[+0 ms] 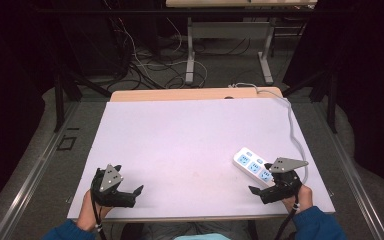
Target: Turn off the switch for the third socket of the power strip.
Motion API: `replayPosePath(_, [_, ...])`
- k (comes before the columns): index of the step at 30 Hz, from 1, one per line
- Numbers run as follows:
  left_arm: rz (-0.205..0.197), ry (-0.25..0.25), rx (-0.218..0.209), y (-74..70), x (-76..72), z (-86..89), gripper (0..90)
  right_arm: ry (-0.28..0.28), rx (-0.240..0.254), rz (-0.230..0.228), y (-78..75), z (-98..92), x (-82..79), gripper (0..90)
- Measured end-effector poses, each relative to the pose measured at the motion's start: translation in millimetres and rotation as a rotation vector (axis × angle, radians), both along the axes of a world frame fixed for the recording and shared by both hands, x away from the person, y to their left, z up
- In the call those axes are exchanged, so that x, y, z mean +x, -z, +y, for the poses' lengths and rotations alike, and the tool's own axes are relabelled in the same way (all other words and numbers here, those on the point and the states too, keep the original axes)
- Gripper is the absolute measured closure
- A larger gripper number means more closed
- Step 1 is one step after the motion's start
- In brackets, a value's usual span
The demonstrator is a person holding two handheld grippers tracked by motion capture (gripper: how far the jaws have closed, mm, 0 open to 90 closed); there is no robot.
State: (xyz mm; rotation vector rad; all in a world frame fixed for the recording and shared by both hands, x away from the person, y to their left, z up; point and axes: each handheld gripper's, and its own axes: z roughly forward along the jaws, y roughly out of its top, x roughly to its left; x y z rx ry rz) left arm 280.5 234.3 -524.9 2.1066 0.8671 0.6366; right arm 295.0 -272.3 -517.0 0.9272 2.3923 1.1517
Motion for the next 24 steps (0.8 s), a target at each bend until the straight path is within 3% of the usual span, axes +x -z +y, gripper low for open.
replayPosePath(24, [-0.003,0.007,0.001,0.4,-0.1,-2.0,0.4,0.014,0.0,-0.011,-6.2,1.2,1.2,3.1])
